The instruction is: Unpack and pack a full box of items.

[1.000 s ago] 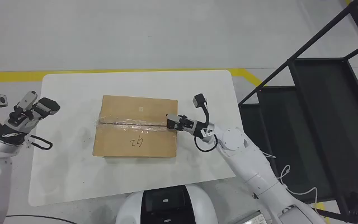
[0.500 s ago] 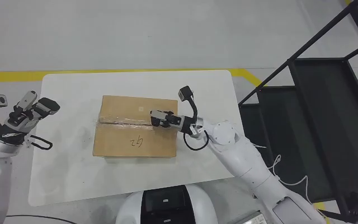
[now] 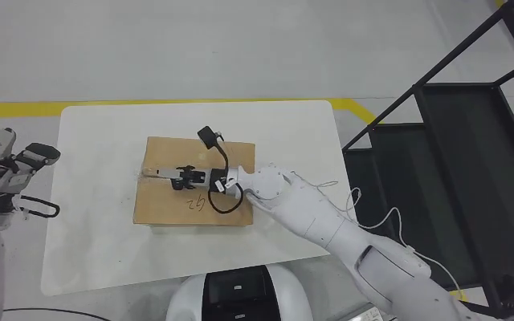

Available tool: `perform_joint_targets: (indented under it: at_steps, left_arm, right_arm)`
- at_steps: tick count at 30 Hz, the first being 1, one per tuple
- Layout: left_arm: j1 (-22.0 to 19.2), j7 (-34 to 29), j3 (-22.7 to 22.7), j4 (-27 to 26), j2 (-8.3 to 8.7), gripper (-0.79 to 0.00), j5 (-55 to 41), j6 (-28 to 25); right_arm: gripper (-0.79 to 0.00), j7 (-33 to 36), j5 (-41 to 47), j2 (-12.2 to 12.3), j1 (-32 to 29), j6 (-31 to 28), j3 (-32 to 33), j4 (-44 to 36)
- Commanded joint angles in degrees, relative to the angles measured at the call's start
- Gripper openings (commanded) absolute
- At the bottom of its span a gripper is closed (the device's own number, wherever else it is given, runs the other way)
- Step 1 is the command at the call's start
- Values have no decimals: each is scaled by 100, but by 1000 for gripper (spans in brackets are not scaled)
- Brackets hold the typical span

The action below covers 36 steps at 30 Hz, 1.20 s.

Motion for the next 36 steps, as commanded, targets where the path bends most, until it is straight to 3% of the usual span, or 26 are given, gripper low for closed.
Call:
perform_joint_targets:
  at_steps: [1, 25, 32, 36]
  left_arm:
    - [48, -10, -46, -37, -11, 0, -8, 8]
    - [656, -166, -661, -418, -134, 0, -6, 203]
    - [556, -321, -582, -426, -160, 0, 34, 317]
    - [421, -379, -449, -408, -178, 0, 30, 370]
  right_arm:
    - [0, -36, 81, -131, 127, -46, -124, 244]
    - [0, 73, 491, -1483, 1190, -217, -802, 2210]
    - [0, 351, 648, -1741, 1366, -617, -727, 2545]
    - [0, 614, 753, -1744, 1357, -1077, -542, 2582]
